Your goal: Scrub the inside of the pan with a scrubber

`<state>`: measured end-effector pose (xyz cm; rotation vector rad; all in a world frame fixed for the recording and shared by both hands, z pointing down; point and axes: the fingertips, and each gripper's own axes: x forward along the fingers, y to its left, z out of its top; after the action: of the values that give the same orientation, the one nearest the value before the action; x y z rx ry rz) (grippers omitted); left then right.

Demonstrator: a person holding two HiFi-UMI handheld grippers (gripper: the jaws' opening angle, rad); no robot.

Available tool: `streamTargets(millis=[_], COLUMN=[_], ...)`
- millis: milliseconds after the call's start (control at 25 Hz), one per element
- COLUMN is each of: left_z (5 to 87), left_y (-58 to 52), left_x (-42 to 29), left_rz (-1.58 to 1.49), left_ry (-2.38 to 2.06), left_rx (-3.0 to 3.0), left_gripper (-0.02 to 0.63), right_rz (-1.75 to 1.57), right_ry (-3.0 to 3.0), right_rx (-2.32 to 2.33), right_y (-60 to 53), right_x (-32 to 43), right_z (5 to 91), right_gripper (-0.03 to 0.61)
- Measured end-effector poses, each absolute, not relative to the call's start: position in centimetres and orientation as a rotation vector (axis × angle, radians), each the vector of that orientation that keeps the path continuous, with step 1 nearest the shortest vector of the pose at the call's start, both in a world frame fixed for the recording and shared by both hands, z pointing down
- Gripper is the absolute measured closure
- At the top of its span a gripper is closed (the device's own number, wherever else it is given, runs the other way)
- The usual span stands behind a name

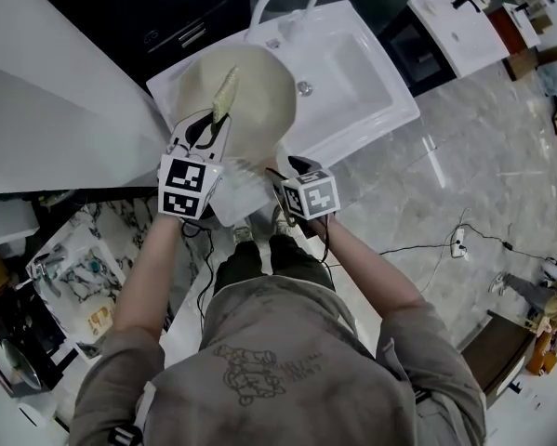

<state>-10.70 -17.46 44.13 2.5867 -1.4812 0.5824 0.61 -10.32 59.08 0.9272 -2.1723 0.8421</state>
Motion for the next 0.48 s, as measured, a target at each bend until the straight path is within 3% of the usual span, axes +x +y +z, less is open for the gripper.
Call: streamTargets(millis=[240,480], left_z=[40.8,36.2], left_y=[-18.2,-18.8], left_x=[-10.6,-9.1], left_rz=[0.53,0.463], left_ry=[-1.563,-1.601], left_rx=[2.624,2.707], left_gripper=[0.548,0.548], right_rz=[0.686,0.447], right_ry=[-2.318,-2.5], right_rx=[1.055,1.18], right_y=[-13.7,-16.4], right_x=[1.8,2.2], right_z=[50.5,40.1], right_gripper=[0.341,0.42])
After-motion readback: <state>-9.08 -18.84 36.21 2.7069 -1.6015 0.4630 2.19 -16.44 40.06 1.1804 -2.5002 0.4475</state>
